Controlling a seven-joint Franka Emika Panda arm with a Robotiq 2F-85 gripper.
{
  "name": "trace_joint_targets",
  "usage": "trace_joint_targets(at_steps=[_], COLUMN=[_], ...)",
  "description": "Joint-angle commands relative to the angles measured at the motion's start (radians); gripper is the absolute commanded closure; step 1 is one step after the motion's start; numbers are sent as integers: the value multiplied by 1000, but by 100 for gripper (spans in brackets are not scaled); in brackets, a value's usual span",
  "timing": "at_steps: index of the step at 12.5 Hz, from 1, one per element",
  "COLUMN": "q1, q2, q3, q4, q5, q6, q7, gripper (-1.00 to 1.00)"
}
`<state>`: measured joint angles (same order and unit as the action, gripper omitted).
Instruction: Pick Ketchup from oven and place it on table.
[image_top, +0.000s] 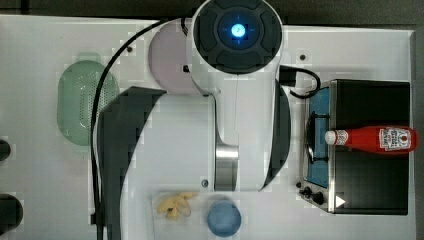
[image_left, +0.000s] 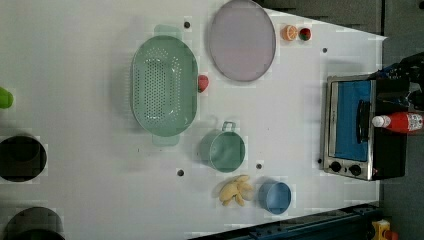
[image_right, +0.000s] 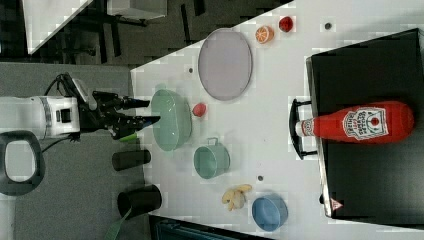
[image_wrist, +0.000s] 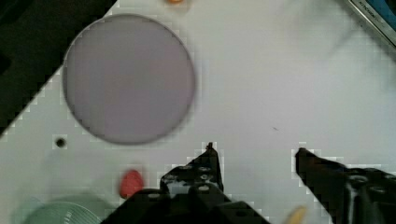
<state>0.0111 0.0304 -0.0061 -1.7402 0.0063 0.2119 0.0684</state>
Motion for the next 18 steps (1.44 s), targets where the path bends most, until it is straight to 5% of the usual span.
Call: trace_joint_targets(at_steps=[1,2,10,18], q1=[-131,-133,-154,-161], q2=[-170,-165,-46,124], q3=[17,4,-242,-515], q4=[-64,-65,-64,-64], q5=[-15,-15,-16,-15], q6=[-113,-113,-47,290], q7=[-45,-45,-45,-46], gripper=[-49,-100,-100,-100])
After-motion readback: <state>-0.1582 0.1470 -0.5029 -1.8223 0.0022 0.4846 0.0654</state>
